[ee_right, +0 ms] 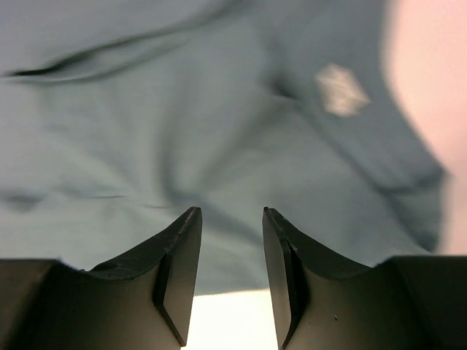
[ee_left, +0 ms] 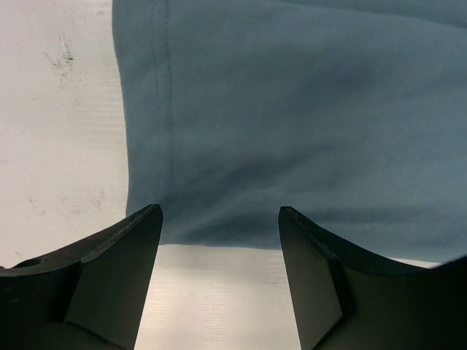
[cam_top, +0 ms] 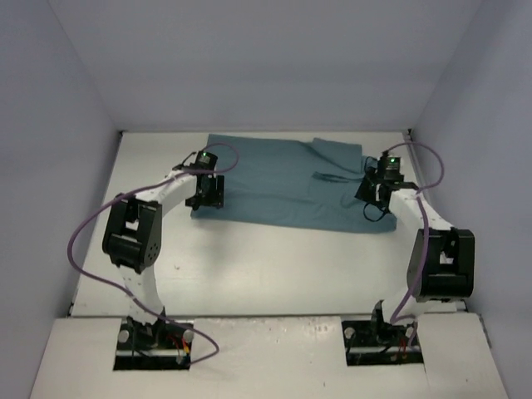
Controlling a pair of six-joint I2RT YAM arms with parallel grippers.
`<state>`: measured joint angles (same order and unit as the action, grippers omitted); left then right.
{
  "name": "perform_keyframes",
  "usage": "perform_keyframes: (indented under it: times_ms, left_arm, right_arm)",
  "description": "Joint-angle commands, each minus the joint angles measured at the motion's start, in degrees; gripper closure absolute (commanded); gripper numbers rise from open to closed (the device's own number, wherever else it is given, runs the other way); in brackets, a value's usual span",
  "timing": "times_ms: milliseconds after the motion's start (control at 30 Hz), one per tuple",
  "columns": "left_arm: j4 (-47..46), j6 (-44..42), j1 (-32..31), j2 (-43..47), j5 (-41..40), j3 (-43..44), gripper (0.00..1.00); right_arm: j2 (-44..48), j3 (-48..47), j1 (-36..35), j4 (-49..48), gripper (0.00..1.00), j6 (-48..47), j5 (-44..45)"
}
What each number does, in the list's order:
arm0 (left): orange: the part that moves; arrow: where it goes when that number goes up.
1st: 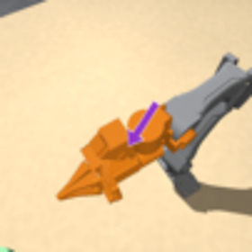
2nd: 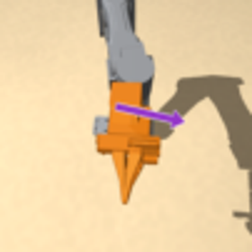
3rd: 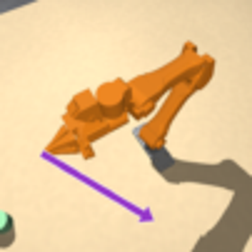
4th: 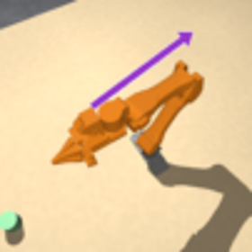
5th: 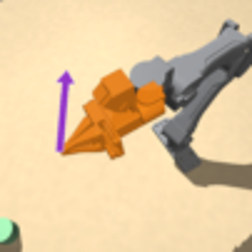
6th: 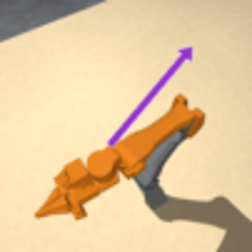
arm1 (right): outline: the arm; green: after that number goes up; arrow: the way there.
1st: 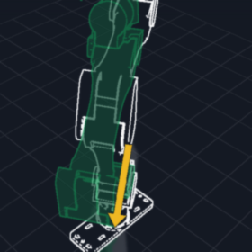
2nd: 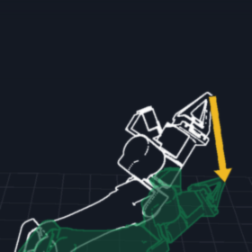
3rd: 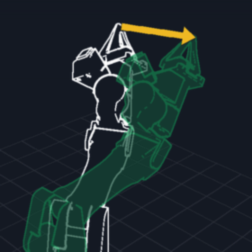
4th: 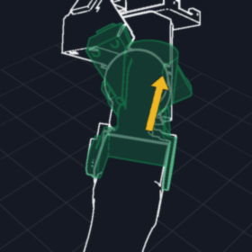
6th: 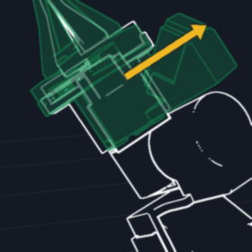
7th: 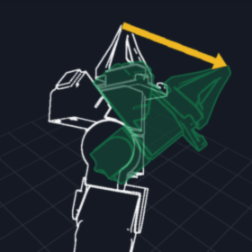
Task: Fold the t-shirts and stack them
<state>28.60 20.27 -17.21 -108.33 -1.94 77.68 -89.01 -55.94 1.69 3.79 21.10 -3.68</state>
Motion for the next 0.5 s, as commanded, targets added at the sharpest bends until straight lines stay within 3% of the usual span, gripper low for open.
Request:
perform_keyframes:
  times_ms: [0,467]
  left_arm:
    - [-2.5,2.23,1.03,1.59,1.66,2.3,0.37]
    - [-3.95,4.63,2.33,-3.5,4.28,0.95,0.37]
  right_arm:
    - [1.82,2.39,2.97,2.36,0.64,2.36,1.39]
    - [-7.26,3.85,9.28,1.85,0.66,1.9,2.03]
